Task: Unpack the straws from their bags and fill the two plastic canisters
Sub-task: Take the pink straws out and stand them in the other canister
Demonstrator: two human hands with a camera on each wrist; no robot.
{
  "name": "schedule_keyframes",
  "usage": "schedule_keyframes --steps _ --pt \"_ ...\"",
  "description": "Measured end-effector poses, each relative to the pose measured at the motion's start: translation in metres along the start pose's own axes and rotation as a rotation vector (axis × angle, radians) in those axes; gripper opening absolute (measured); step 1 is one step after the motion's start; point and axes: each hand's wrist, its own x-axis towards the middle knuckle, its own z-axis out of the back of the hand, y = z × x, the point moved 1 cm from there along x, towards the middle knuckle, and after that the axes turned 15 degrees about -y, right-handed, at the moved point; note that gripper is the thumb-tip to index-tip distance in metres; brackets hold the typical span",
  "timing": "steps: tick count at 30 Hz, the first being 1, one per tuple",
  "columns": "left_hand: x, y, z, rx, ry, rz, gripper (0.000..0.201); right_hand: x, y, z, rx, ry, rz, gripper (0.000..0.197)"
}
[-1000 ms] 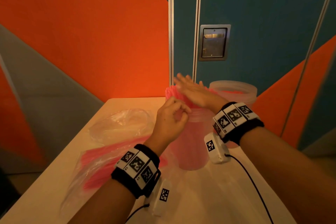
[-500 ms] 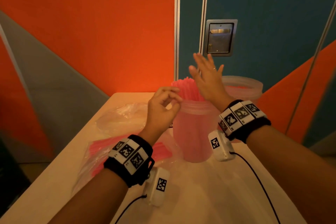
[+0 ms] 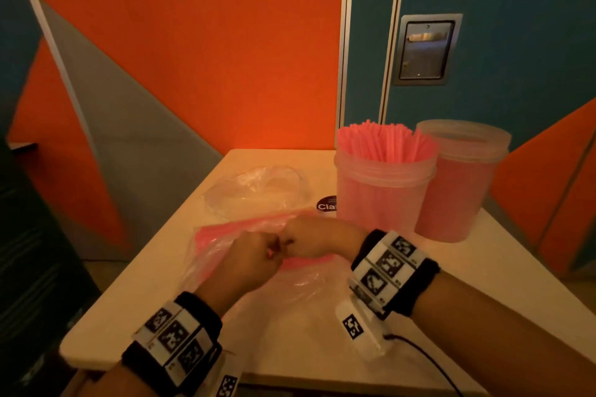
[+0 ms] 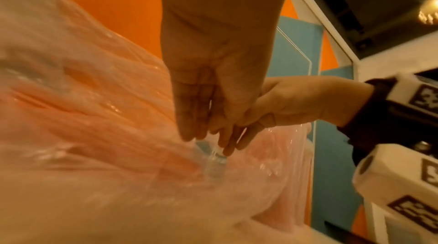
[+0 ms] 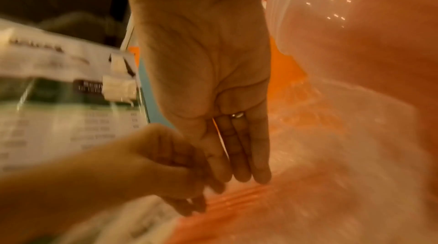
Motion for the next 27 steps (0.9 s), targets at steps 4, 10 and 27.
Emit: schedule_keyframes --steps 4,10,27 --pt "-0.012 0.043 -0.01 0.303 0.124 0.095 0.025 -0.003 -0.014 -0.031 -0.199 0.045 -0.131 0.026" --pt "-0.02 0.072 -0.017 0.435 0.301 0.091 0.048 0.009 -0.014 -0.049 -0.246 -0.017 -0.141 0.022" --pt "-0.042 0.06 0.008 0.092 -0.324 0.13 0.023 0.061 0.022 -0.089 -0.103 -0.195 -0.009 0.035"
